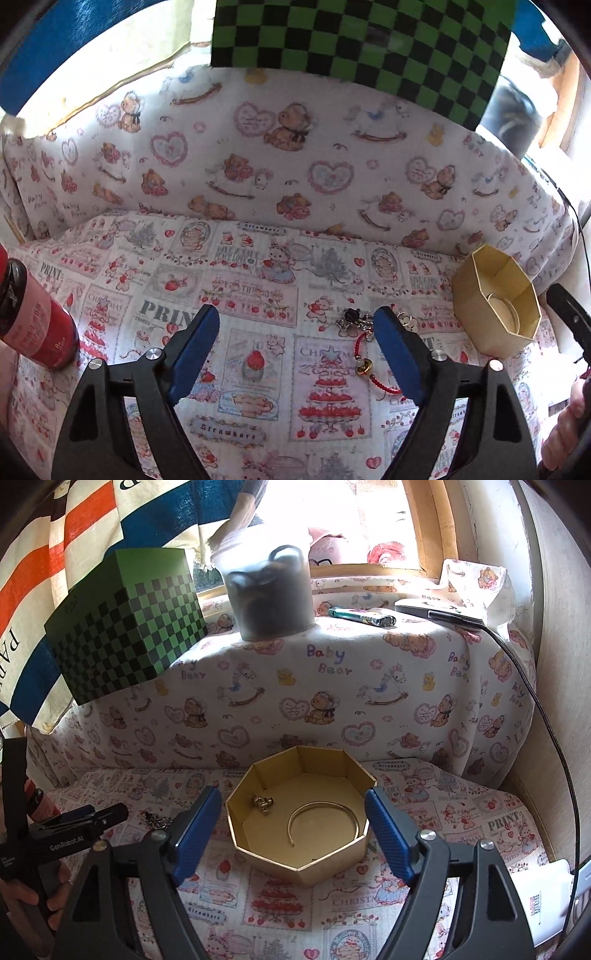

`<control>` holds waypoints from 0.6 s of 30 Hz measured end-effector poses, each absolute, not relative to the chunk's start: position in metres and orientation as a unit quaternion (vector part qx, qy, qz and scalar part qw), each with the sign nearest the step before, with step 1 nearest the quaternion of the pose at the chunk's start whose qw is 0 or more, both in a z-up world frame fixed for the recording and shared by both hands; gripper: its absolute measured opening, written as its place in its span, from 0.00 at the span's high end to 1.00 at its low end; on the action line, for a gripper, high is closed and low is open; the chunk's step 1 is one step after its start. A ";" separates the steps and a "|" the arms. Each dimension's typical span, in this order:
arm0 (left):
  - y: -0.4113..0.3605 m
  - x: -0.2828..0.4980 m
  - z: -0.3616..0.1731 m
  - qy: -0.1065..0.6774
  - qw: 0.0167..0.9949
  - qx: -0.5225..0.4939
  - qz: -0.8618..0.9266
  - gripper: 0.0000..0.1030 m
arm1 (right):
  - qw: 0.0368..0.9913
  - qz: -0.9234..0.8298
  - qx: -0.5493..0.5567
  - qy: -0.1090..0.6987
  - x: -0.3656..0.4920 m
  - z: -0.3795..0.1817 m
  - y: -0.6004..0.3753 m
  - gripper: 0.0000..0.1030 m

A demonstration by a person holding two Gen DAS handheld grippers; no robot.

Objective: Organize jewelry
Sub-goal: 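Grasp the red string bracelet from the pile with the left tool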

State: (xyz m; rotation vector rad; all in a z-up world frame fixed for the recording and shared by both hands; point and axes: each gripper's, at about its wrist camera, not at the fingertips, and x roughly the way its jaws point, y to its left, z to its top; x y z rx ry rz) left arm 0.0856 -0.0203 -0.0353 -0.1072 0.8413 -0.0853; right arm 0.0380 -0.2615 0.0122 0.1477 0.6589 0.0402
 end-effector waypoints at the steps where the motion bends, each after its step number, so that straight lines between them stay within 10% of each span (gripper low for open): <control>1: -0.026 0.084 -0.035 0.406 0.912 -0.039 -0.043 0.26 | 0.943 0.019 0.073 0.324 0.038 0.012 -0.261 0.24; 8: -0.048 0.086 -0.042 0.430 0.900 -0.017 -0.071 0.64 | 0.941 0.014 0.075 0.329 0.040 0.011 -0.262 0.23; 18: -0.046 0.093 -0.052 0.459 0.876 -0.089 -0.118 0.66 | 0.946 0.033 0.036 0.322 0.033 0.011 -0.245 0.32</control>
